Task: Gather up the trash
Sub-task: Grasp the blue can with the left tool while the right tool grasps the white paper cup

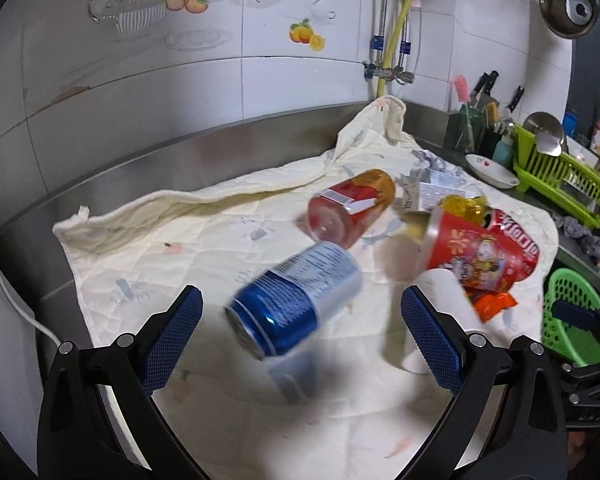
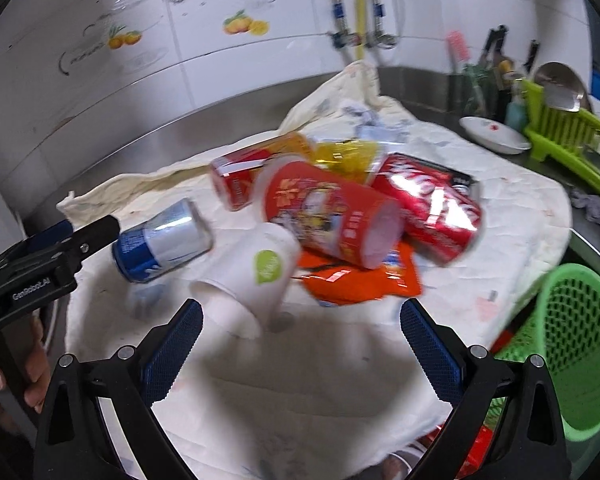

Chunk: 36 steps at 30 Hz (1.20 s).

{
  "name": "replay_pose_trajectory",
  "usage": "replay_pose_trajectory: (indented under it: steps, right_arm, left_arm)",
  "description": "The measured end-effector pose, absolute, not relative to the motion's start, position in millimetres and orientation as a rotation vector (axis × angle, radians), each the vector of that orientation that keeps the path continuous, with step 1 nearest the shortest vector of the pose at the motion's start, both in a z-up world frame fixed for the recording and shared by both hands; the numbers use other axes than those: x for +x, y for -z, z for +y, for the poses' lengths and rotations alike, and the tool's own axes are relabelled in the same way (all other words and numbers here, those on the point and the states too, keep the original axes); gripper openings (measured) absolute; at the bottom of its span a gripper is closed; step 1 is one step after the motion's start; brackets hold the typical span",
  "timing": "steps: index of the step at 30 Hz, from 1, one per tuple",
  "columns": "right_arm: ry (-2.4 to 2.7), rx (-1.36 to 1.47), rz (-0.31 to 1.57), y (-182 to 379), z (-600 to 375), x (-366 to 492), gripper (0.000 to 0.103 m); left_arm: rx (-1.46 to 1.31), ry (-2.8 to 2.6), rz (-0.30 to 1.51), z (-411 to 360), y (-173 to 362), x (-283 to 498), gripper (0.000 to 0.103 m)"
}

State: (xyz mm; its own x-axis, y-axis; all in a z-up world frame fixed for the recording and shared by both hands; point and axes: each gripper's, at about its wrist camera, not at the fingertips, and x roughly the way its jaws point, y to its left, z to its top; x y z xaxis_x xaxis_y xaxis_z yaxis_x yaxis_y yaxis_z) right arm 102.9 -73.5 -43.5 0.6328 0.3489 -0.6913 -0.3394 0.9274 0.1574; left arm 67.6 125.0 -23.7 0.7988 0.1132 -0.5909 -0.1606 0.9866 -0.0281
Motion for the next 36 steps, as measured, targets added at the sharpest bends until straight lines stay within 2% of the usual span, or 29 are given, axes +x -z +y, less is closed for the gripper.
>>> replay_pose_trajectory:
  steps: [7,11,19,24,26,29,36]
  right_arm:
    - [-0.464,0.064,0.904,49.9,-49.9,133.5,0.095]
    - [-0.487,0.108,0.966,54.8,-43.0,149.2,0.087]
    - [-0.482,0.147,1.061,73.4,-29.6,170.8,0.082]
    - [-0.492,0.228,1.147,90.5,-29.2,183.0,0.074]
    - [-0.496,0.25,1.157,92.6,-30.1,184.0,0.072]
    - [-0.497,0.248,1.154,90.7,-33.5,181.9,0.065]
    - [-0.539,0.279,1.163,84.1,-52.8,170.2,0.063]
  left_arm:
    - [-0.047,-0.087,0.683,146.0,31.7,90.7,0.097]
    - [0.005,-0.03,0.715,147.6,39.7,104.8,0.097]
    - [-0.017,0.051,0.769,159.4,51.7,126.5,0.097]
    - [-0.027,0.095,0.795,161.6,59.3,133.4,0.097]
    - [-0.023,0.117,0.804,159.8,61.3,136.3,0.097]
    - [0.003,0.136,0.813,154.6,63.0,140.7,0.097]
    - [0.058,0.179,0.865,146.6,67.3,160.7,0.097]
